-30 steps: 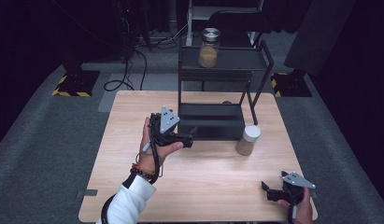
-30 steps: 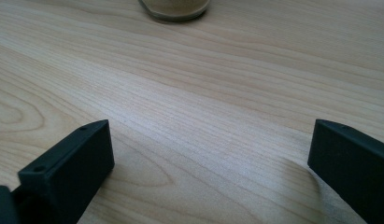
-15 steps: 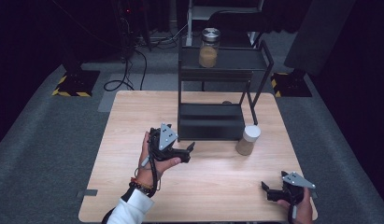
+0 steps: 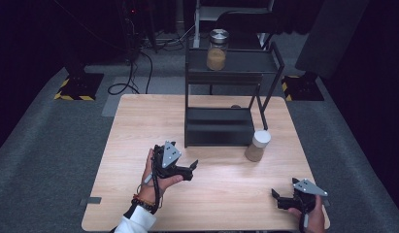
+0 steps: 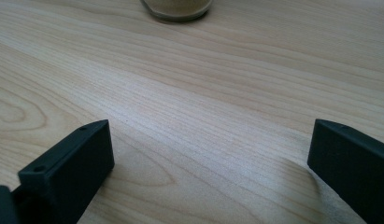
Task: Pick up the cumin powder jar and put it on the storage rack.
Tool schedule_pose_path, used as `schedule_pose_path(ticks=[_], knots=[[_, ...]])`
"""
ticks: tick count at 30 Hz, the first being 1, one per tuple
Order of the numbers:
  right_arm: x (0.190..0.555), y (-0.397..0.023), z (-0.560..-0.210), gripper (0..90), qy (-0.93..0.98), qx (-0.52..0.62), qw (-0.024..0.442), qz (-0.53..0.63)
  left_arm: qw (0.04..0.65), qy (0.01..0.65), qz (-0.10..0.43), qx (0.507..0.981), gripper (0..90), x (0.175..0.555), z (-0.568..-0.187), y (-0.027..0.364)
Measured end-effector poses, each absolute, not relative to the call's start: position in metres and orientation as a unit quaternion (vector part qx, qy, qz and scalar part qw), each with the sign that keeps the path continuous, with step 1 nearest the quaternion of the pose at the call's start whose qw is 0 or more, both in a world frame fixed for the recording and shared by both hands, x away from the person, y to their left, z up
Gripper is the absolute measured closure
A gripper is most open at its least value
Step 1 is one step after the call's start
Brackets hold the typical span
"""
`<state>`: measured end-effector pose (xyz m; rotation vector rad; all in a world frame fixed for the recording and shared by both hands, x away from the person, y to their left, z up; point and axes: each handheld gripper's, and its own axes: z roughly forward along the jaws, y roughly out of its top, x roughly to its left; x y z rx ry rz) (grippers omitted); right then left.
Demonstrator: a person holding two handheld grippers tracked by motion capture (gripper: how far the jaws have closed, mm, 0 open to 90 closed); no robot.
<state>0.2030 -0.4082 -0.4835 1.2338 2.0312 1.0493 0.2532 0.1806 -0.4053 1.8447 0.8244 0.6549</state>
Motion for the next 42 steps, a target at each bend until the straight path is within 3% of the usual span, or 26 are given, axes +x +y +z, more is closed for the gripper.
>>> schedule_pose_path(ticks=[42], knots=[[0.204,-0.409,-0.483,0.0,0.754,0.457,0.265,0.390,0.444,0.374,0.212,0.787,0.5,0.238,-0.486,0.182]])
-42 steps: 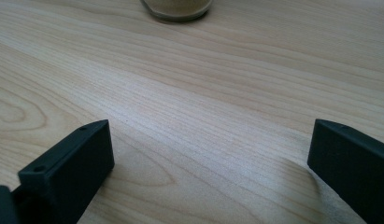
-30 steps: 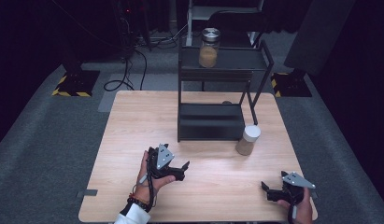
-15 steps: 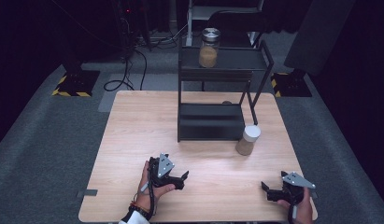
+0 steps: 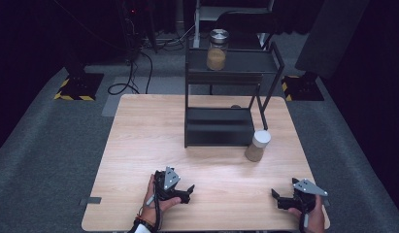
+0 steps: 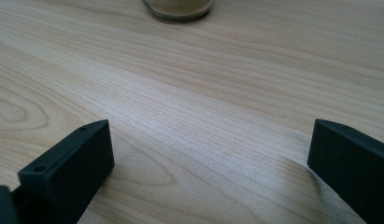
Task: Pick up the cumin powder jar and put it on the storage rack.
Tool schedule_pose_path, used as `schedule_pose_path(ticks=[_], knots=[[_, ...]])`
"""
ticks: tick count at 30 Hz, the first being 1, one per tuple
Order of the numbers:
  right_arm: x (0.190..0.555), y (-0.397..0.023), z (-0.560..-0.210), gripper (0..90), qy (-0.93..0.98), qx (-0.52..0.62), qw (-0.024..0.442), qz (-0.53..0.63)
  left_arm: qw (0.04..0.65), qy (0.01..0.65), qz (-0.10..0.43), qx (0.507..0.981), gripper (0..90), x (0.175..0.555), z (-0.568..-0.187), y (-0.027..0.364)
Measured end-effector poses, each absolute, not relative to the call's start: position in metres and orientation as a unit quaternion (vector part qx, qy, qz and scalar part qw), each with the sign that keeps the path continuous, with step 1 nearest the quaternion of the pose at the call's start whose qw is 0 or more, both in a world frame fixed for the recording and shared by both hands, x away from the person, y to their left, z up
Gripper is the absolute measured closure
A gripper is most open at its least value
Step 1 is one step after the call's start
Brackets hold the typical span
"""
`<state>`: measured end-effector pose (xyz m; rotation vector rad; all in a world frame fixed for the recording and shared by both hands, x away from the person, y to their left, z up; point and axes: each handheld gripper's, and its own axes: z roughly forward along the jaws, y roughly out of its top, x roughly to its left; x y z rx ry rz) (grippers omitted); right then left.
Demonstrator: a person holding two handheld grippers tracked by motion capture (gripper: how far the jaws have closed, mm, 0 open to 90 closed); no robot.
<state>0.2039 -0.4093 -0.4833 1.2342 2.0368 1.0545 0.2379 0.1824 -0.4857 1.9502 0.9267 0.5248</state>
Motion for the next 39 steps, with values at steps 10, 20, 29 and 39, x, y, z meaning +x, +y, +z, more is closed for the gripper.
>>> schedule_pose_path(ticks=[10,20,29,39], knots=[[0.2039,-0.4093,-0.4833,0.0,0.754,0.457,0.265,0.390,0.429,0.373,0.209,0.795,0.9,0.2396,-0.4892,0.1795],[0.2053,-0.4105,-0.4829,0.0,0.754,0.459,0.260,0.391,0.428,0.379,0.205,0.794,0.3,0.2413,-0.4886,0.1790],[0.2049,-0.4105,-0.4831,0.0,0.755,0.457,0.261,0.391,0.428,0.378,0.206,0.794,0.3,0.2421,-0.4888,0.1784],[0.2050,-0.4107,-0.4831,0.0,0.755,0.456,0.261,0.392,0.428,0.378,0.207,0.794,0.4,0.2419,-0.4889,0.1782]])
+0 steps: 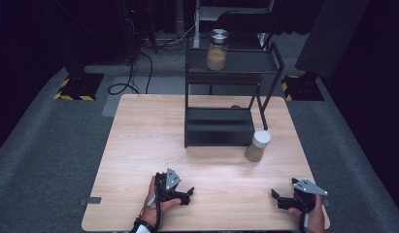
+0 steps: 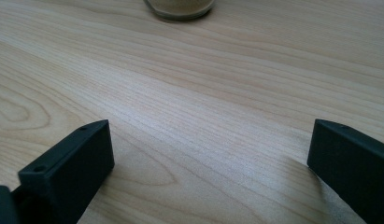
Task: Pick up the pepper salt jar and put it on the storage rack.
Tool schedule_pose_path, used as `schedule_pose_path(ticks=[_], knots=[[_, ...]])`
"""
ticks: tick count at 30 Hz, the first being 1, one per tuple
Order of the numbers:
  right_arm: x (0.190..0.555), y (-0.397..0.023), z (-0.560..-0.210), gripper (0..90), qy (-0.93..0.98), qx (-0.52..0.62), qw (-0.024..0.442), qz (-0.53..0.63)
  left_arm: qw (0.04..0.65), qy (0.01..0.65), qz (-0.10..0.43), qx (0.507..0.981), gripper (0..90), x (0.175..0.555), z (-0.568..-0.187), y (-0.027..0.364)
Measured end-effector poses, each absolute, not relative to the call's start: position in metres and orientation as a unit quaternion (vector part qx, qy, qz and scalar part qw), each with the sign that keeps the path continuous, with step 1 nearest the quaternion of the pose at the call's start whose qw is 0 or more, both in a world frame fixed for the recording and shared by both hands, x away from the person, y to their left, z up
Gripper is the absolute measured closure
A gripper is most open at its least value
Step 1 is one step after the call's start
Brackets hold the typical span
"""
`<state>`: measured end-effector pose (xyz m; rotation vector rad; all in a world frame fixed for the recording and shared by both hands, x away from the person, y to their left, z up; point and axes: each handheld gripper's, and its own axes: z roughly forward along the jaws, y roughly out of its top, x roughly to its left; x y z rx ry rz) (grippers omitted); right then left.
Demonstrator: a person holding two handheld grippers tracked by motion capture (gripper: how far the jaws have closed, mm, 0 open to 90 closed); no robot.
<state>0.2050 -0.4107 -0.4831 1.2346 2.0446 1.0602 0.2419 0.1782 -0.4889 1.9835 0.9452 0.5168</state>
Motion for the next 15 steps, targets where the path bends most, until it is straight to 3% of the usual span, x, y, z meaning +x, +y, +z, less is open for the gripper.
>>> schedule_pose_path(ticks=[15], knots=[[0.2058,-0.4114,-0.4827,0.0,0.756,0.457,0.258,0.392,0.428,0.379,0.207,0.794,0.5,0.2418,-0.4888,0.1780]])
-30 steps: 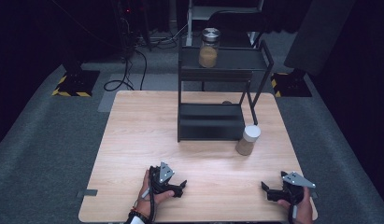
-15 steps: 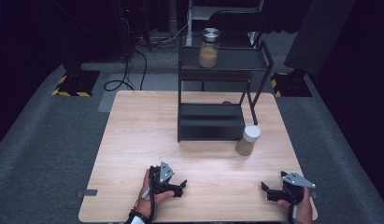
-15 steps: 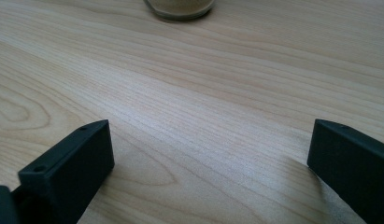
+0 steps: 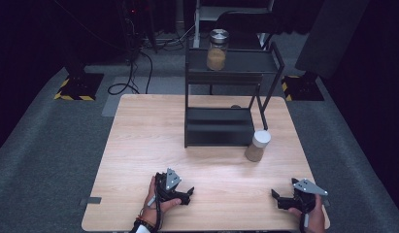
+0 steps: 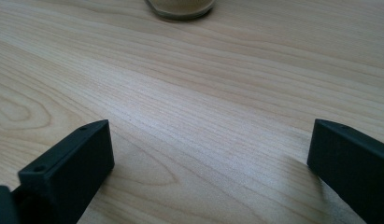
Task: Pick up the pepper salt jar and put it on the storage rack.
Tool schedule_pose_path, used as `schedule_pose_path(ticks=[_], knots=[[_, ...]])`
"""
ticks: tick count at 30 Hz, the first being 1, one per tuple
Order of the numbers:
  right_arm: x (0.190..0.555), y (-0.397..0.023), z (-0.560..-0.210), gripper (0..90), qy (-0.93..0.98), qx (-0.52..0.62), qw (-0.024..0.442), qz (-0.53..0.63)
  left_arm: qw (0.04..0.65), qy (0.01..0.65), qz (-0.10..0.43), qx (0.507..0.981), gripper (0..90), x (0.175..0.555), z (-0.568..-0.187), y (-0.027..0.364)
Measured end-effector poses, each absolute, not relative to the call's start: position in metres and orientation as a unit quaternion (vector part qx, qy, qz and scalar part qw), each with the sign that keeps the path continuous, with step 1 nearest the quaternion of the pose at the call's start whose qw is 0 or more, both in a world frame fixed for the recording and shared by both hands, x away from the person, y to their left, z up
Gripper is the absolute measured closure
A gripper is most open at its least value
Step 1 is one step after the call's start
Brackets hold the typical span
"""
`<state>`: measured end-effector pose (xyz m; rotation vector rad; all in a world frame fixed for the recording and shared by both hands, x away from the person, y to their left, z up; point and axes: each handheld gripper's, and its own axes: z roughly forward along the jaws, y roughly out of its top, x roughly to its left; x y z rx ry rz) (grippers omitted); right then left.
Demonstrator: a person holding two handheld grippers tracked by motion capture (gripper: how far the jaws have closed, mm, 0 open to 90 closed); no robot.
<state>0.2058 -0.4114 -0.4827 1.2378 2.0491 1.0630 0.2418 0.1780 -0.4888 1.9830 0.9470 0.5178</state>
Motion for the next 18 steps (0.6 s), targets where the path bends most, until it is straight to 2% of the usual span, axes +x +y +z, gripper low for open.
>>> schedule_pose_path(ticks=[8,10,18], knots=[[0.2052,-0.4109,-0.4827,0.0,0.755,0.458,0.259,0.391,0.428,0.379,0.207,0.794,0.4,0.2419,-0.4888,0.1780],[0.2015,-0.4062,-0.4837,0.0,0.750,0.462,0.275,0.386,0.428,0.379,0.207,0.794,0.5,0.2419,-0.4888,0.1779],[0.2048,-0.4102,-0.4773,0.2,0.755,0.466,0.265,0.379,0.428,0.378,0.208,0.794,0.7,0.2417,-0.4888,0.1778]])
